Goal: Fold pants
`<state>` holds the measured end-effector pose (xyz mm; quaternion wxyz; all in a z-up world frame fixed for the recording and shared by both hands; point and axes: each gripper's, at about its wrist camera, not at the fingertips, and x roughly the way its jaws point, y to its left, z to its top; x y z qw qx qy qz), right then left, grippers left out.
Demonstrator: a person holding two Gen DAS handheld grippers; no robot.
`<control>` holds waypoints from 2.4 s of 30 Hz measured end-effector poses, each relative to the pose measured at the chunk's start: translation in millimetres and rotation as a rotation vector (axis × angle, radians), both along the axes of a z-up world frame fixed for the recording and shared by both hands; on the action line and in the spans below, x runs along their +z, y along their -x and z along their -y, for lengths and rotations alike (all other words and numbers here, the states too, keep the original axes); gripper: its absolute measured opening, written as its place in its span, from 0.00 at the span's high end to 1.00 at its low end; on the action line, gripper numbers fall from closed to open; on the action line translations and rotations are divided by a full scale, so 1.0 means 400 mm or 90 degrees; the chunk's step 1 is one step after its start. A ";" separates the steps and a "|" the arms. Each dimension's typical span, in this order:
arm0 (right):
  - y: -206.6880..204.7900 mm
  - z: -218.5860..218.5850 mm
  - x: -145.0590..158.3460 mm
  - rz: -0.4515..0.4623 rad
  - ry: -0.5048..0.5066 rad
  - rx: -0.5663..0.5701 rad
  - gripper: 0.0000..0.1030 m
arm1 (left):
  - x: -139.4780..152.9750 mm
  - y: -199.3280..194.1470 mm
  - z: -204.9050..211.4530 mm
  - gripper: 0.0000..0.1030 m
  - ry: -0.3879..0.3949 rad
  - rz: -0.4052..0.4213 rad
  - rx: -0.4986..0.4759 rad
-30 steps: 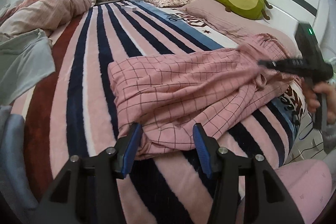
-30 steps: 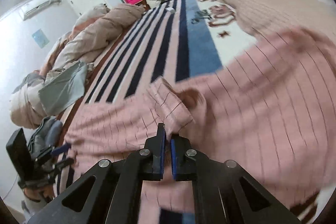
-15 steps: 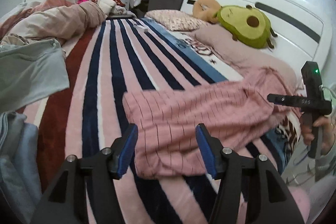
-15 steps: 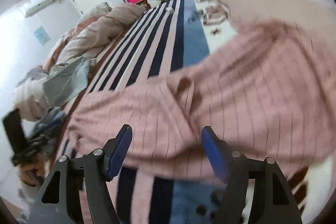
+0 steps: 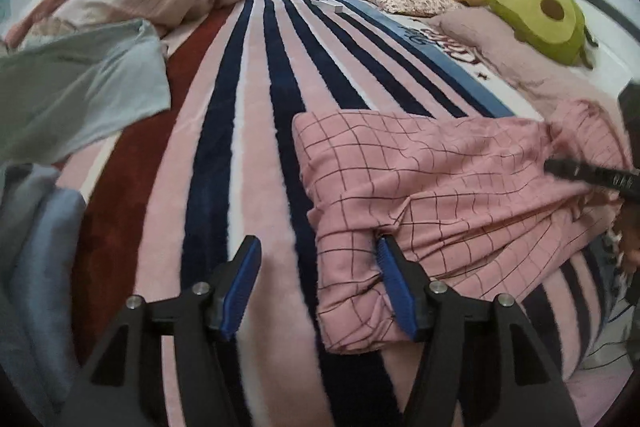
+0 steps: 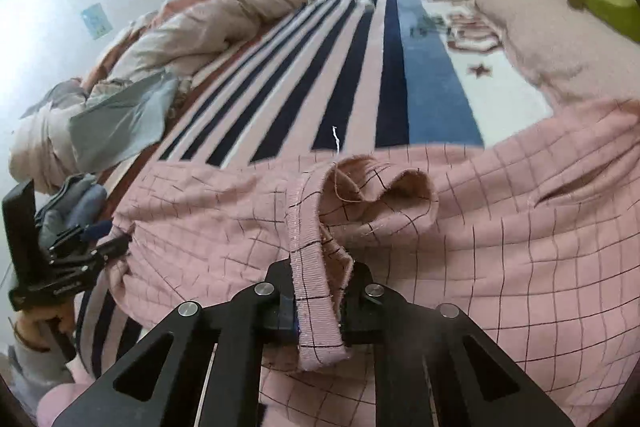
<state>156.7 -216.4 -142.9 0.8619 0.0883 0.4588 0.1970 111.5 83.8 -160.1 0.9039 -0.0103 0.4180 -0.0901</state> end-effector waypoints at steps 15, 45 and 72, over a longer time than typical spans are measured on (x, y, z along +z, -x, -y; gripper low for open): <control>0.317 0.520 0.069 0.047 0.030 -0.398 0.21 | 0.132 0.050 0.026 0.44 0.071 0.069 0.000; 0.095 0.221 0.245 0.208 -0.101 -0.134 0.93 | 0.196 0.132 -0.076 0.44 0.126 0.125 0.034; 0.141 -0.191 0.149 0.144 0.023 0.311 0.44 | 0.177 0.061 0.051 0.35 0.173 0.089 -0.068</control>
